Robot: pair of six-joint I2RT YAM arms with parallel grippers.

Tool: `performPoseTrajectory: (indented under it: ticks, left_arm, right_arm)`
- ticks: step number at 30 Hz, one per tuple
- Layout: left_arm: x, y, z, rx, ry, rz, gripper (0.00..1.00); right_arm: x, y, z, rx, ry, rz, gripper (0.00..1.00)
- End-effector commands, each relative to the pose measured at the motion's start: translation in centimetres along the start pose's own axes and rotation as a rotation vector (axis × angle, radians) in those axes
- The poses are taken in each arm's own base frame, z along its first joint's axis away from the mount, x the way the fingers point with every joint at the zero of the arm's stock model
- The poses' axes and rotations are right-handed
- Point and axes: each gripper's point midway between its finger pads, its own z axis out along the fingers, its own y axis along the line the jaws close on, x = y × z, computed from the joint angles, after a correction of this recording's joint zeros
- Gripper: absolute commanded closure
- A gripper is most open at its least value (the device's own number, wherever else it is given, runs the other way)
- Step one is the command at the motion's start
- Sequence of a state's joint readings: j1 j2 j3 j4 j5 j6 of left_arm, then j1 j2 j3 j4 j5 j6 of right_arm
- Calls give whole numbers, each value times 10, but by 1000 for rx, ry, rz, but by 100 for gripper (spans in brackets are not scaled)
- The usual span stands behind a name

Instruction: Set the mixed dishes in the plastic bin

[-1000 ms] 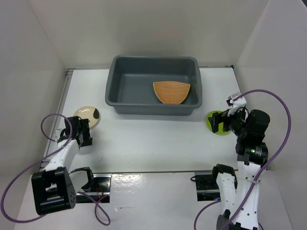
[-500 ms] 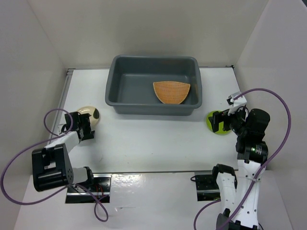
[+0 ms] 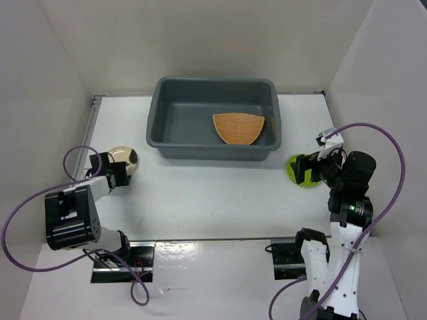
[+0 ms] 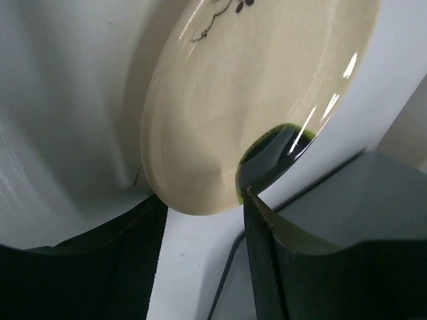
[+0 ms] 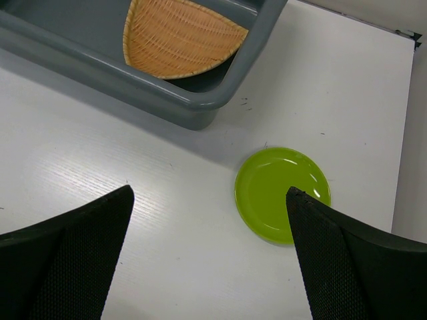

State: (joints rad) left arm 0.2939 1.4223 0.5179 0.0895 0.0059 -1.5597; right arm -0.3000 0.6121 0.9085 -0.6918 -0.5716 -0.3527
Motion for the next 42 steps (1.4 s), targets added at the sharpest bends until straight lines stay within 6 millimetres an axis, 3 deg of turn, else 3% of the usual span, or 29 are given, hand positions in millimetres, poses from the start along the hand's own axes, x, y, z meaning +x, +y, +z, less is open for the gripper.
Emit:
performPoseTrajectory:
  ticks: [1,4,6,13,19,21,25,26,27,30,31,34,35,38,39,42]
  left_arm:
    - [-13,55,9,-193,-52,55,43]
    - [-14,57,14,-212,-30,58,53]
    - [-15,64,17,-233,-17,61,67]
    - [-20,59,18,-221,-11,133,95]
    - [-29,37,3,-151,-36,166,100]
    - [-38,23,-10,-101,-79,163,100]
    - [-42,-49,-61,184,-135,152,100]
    - [-40,-54,-67,209,-127,155,100]
    - [-38,-74,-76,249,-114,161,100]
    - [-10,-103,-96,315,-14,228,100]
    - [-4,-123,-114,383,-3,243,100]
    - [10,-155,-146,499,6,278,100]
    - [16,-175,-165,560,25,294,100]
    - [41,-197,-188,633,83,360,100]
    - [49,-214,-204,690,101,378,100]
    - [81,-225,-202,689,170,439,100]
  right_arm:
    - [-7,-4,1,13,-26,-4,1]
    - [-7,-4,1,13,-26,-4,1]
    - [-7,-4,1,13,-26,-4,1]
    - [-7,-6,1,21,-25,-1,1]
    - [-8,-5,-1,24,-32,-6,1]
    - [-8,-5,-1,24,-32,-6,1]
    - [-8,-5,-1,24,-32,-6,1]
    - [-8,-8,-2,32,-31,-3,1]
    - [-8,-8,-2,32,-31,-3,1]
    - [-8,-8,-2,32,-31,-3,1]
    - [-8,-8,-2,32,-31,-3,1]
    - [-8,-8,-2,32,-31,-3,1]
    - [-8,-8,-2,32,-31,-3,1]
    - [-8,-8,-2,32,-31,-3,1]
    - [-8,-8,-2,32,-31,-3,1]
    - [-7,-10,-2,43,-30,0,1]
